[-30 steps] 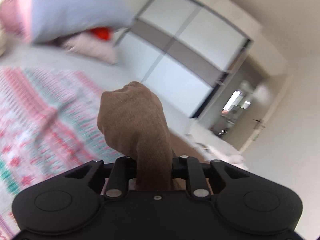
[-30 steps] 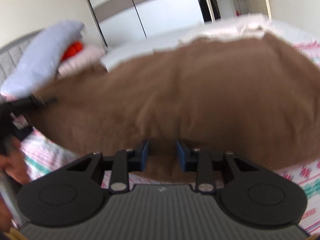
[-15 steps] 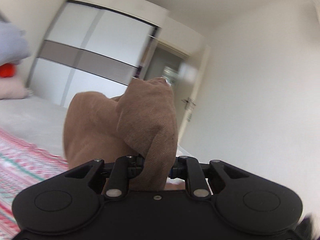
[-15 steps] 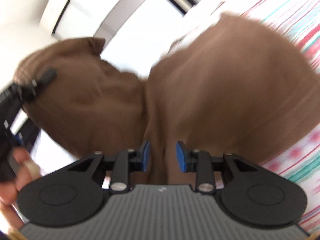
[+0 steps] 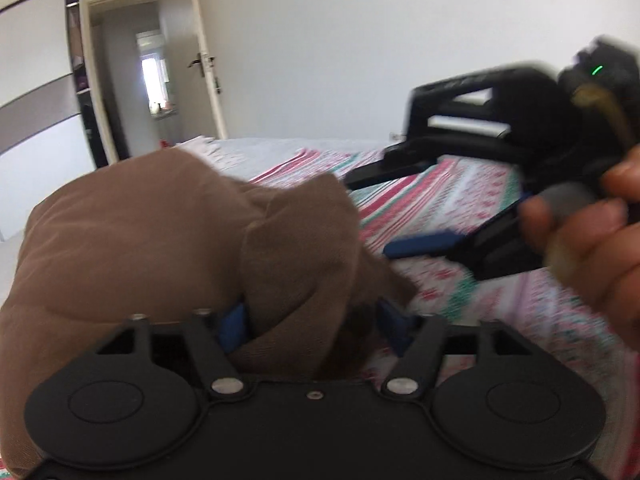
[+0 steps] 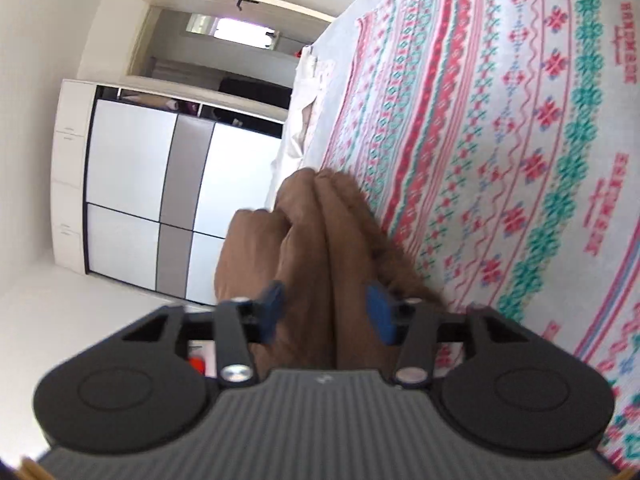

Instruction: Fold large clothes

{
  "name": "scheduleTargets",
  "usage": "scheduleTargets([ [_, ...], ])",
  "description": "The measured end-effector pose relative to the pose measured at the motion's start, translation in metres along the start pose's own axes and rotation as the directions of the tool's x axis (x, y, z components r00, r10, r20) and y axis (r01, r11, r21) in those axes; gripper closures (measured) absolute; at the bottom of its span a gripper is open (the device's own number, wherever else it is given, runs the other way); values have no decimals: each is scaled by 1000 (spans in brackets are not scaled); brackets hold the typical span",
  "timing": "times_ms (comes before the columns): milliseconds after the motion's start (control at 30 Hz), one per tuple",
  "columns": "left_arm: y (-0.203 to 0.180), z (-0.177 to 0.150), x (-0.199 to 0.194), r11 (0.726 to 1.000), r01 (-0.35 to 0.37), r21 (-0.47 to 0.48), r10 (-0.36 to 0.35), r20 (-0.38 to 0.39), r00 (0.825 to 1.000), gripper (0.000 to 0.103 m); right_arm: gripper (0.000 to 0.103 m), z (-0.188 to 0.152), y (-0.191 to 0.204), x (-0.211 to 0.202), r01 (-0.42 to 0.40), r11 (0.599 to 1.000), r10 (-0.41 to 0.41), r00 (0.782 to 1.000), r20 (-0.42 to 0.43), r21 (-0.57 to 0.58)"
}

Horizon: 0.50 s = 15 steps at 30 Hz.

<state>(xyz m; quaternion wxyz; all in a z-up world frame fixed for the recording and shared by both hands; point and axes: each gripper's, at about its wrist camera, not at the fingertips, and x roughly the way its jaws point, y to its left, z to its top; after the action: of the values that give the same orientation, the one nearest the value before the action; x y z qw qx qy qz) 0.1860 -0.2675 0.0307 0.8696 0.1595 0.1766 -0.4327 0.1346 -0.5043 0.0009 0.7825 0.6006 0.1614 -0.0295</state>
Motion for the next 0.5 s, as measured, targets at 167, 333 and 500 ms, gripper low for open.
scheduleTargets([
  [167,19,5,-43,980,149,-135,-143,55,988,31,37,6,7,-8,-63,998,63,998,2,-14],
  [333,34,11,-85,963,217,-162,-200,114,973,19,19,19,31,3,-116,989,115,993,-14,-90],
  [500,53,9,-109,970,150,-190,-130,113,985,9,10,20,57,34,-29,974,3,993,-117,-224],
])
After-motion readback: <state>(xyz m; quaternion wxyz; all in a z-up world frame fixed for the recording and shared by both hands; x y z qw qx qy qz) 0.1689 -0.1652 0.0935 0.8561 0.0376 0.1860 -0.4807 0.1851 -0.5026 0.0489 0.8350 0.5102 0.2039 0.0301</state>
